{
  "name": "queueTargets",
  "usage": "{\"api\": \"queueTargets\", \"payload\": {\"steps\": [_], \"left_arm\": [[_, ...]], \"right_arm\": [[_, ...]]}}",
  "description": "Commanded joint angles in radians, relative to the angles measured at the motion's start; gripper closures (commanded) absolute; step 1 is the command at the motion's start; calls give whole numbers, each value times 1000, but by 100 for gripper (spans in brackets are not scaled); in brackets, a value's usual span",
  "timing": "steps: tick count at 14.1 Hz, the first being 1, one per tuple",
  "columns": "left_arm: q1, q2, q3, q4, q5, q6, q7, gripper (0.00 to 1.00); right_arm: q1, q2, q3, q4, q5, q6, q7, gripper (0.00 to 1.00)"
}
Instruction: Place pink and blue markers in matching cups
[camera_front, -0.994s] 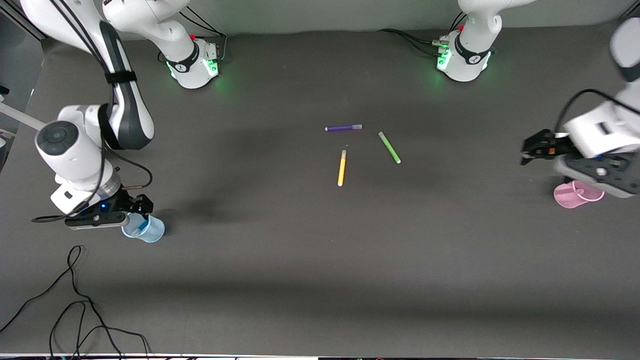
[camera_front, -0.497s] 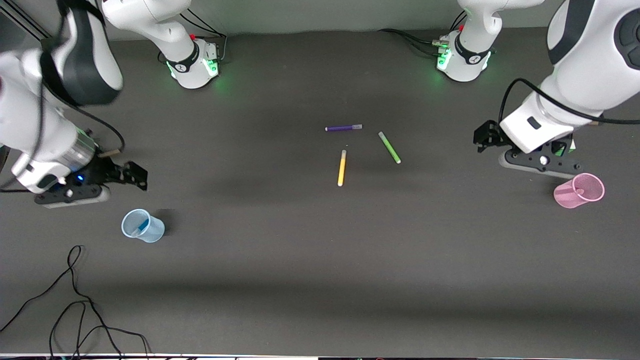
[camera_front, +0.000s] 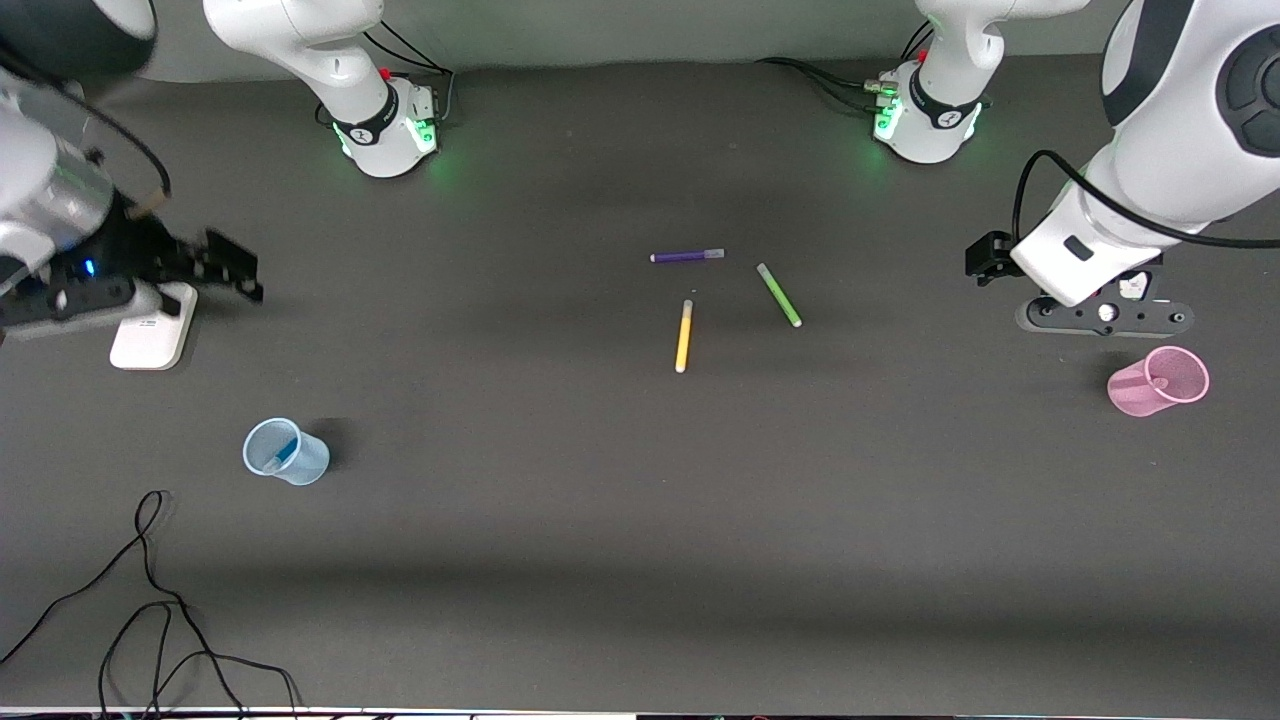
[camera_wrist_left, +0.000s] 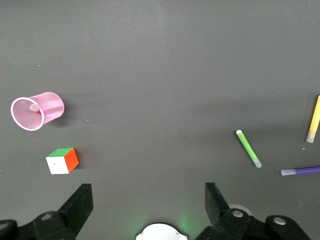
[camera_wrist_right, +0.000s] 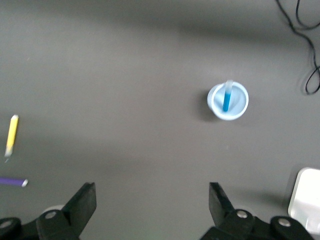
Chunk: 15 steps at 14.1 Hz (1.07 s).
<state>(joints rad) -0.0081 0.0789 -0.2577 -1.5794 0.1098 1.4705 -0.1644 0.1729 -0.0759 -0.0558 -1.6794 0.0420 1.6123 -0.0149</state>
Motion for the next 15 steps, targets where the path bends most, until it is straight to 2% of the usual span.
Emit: {"api": "queueTargets", "payload": {"steps": [1, 4, 6, 10, 15], "left_arm": [[-9, -71, 12, -99, 21, 82, -23, 0], [2, -79, 24, -113, -24, 97, -24, 0], [34, -80, 38, -113, -90, 96, -24, 0], [39, -80, 40, -113, -149, 97, -68, 0], [40, -76, 48, -106, -154, 99, -64, 0]], "right_arm": [[-20, -77, 8, -88, 21, 1, -2, 0], [-18, -58, 1, -86, -7, 8, 7, 0], [-20, -30, 1, -71, -4, 38, 9, 0], [-20, -5, -1, -45, 6, 49, 10, 0], [-21, -7, -1, -42, 4, 46, 30, 0]]}}
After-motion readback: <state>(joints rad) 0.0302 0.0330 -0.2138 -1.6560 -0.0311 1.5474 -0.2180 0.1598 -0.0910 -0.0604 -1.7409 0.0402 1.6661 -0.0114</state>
